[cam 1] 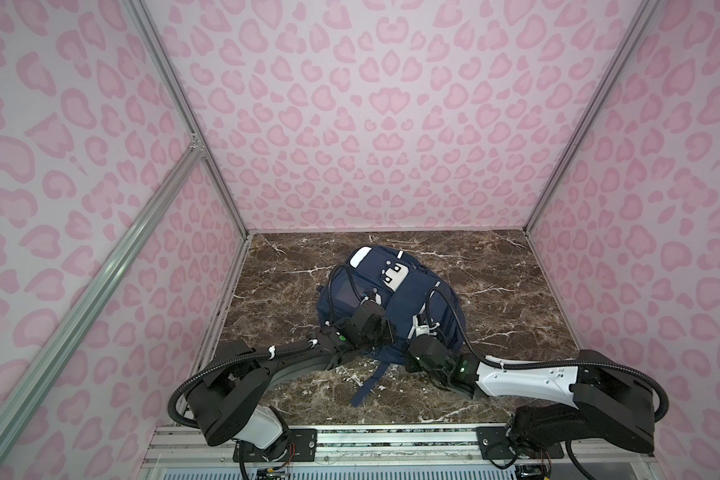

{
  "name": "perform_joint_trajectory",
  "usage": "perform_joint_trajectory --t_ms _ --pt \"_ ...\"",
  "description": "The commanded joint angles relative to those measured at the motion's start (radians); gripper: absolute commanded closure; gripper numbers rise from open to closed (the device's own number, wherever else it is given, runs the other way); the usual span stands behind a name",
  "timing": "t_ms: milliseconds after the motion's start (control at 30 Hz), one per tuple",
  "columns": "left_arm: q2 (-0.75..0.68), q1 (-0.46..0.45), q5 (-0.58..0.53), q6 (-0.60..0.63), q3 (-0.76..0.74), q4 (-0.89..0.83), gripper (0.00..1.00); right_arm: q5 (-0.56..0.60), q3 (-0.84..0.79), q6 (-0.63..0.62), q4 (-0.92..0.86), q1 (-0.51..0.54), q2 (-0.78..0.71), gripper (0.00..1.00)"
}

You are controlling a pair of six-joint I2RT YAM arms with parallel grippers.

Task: Pack the student bag

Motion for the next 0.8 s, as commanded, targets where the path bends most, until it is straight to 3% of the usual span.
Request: perform_joint_trajectory --t_ms 0,67,133,467,767 --pt "0.004 0.002 0.046 -0.004 -0.008 0.046 0.87 0.055 0.008 -0.036 0.102 -0.001 0.028 0.76" --pt "0.004 0.004 0.049 -0.006 -0.014 0.048 0.90 0.056 0.013 -0.046 0.098 0.001 0.025 0.85" --pt "0.004 0.010 0.047 -0.007 -0.022 0.048 0.94 0.066 0.019 -0.053 0.055 0.005 0.012 1.00" --pt "-0.012 0.056 0.041 0.012 -0.031 0.017 0.97 0.016 -0.049 -0.039 -0.221 -0.017 -0.131 1.00" --pt "-0.043 0.080 0.015 0.023 -0.073 0.009 0.97 -0.132 -0.046 -0.192 -0.416 -0.227 -0.224 1.00"
